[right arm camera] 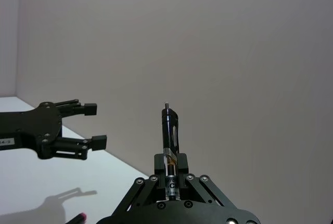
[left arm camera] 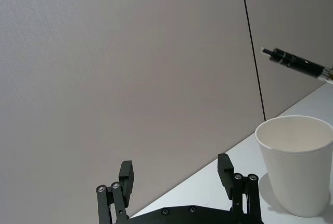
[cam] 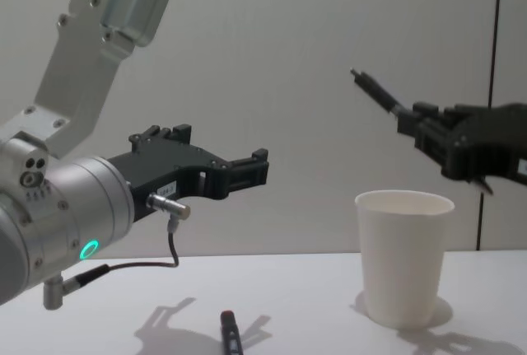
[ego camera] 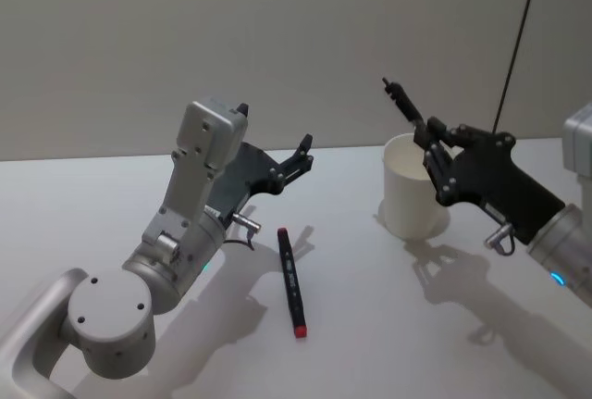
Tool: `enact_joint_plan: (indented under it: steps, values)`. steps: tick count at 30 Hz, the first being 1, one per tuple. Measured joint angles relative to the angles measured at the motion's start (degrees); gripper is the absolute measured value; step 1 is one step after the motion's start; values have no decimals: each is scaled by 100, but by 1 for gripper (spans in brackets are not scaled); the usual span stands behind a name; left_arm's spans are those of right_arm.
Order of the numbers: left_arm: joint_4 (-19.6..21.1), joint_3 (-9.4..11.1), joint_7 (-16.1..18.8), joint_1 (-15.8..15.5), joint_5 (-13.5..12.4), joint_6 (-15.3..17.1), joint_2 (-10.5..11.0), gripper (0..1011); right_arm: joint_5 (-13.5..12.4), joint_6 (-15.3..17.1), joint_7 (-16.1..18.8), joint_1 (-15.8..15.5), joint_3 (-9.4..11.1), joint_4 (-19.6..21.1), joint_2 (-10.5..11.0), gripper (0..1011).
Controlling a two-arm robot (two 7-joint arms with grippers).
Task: Place the pen into the pen holder.
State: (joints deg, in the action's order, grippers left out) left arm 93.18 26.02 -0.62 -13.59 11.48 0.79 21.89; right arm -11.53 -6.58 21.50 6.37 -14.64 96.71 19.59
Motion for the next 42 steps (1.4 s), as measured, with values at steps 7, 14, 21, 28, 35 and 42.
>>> enact_joint_plan:
  steps: [7,14,21,28,35,42]
  values:
    - [0,0,0,0,0,0,0,1003,95,-318,-41,231,5,-273,-128,118]
    - [0,0,0,0,0,0,0,1003,186,-562,-82,427,5,-561,-235,118]
    - [0,0,0,0,0,0,0,1003,308,-848,-138,604,-4,-885,-336,118]
    - [0,0,0,0,0,0,0,1003,425,-1092,-215,779,-14,-1228,-434,118]
    - [0,0,0,0,0,0,0,1003,548,-1360,-278,988,-38,-1651,-552,118]
    - [0,0,0,0,0,0,0,1003,643,-1572,-303,1169,-79,-2035,-670,118]
